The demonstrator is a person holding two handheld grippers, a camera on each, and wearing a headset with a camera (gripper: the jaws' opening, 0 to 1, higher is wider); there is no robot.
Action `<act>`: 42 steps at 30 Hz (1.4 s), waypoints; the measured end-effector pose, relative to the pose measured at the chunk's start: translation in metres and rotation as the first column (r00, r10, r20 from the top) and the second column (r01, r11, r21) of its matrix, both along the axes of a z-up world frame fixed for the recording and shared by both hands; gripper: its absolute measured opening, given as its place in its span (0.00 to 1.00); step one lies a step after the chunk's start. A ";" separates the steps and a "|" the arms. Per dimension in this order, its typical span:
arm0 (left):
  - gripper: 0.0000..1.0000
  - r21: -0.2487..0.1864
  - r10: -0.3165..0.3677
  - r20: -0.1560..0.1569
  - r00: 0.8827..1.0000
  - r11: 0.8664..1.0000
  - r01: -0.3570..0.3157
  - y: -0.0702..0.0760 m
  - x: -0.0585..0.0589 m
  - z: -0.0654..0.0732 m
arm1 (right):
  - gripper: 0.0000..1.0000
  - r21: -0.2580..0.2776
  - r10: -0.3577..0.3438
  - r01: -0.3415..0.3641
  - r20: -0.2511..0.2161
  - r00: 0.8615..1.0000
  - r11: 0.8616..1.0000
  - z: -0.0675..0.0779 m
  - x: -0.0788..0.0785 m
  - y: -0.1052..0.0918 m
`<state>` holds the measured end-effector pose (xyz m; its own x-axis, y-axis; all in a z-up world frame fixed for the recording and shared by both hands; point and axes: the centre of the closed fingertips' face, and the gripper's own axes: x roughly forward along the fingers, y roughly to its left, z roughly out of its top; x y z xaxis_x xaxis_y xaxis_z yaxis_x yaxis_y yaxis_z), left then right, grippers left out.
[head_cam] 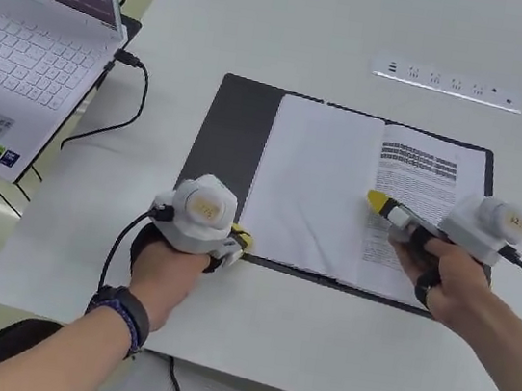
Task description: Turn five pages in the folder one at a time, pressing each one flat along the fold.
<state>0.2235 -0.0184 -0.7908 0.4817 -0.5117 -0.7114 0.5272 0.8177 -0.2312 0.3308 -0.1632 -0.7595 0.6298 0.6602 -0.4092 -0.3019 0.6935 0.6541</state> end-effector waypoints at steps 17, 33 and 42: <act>0.00 -0.002 0.001 0.001 1.000 1.000 -0.001 -0.001 0.003 -0.001 | 0.00 0.024 -0.062 0.062 0.009 0.998 0.998 -0.002 0.028 -0.002; 0.00 0.001 -0.003 0.008 1.000 1.000 0.003 0.000 0.003 -0.002 | 0.00 0.116 -0.250 0.247 0.004 0.968 0.962 0.002 0.077 -0.012; 0.00 0.004 -0.010 0.011 1.000 1.000 0.010 0.000 0.002 -0.002 | 0.00 0.095 -0.264 0.260 0.029 0.964 0.961 0.004 0.095 -0.006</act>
